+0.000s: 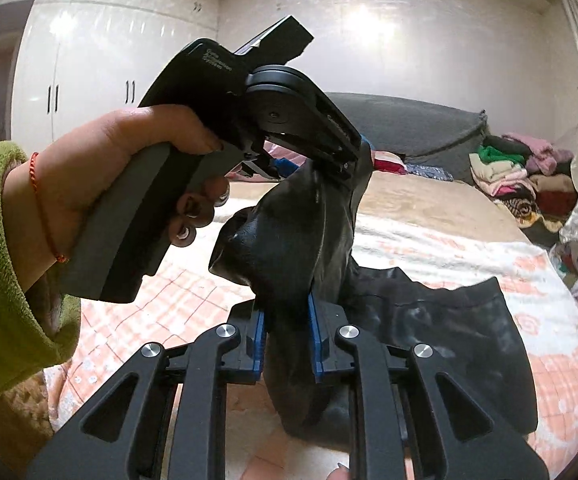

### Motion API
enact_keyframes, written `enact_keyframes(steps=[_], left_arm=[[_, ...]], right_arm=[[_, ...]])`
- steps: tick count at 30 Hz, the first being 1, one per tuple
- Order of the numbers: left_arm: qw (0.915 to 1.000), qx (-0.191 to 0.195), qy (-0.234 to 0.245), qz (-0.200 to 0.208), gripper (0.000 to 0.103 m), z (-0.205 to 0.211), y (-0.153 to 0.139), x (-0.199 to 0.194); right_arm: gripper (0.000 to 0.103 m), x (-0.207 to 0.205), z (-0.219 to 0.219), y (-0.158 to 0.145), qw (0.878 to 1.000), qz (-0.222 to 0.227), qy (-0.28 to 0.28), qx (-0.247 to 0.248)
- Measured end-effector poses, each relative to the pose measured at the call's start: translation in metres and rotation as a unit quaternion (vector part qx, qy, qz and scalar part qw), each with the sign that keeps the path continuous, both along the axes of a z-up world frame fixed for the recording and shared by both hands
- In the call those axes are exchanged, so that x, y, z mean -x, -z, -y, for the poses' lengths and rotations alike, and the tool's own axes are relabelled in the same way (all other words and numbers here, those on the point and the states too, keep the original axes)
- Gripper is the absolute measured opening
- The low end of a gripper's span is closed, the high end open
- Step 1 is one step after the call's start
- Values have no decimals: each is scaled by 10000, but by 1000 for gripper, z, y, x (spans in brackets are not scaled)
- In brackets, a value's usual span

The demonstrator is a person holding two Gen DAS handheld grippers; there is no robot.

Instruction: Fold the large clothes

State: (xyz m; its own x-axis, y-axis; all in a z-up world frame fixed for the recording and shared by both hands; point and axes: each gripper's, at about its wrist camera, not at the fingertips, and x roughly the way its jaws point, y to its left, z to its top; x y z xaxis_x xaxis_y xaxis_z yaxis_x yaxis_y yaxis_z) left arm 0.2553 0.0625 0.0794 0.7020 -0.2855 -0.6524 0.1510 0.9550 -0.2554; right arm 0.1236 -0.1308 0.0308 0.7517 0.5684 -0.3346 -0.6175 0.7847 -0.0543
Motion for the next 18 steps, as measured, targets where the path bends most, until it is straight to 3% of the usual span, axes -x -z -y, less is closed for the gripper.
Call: enact_keyframes(steps=[18], left_arm=[[9985, -435, 314, -86, 36, 89, 4, -21]], right_arm=[[14, -12, 83, 9, 9953, -367, 459, -769]])
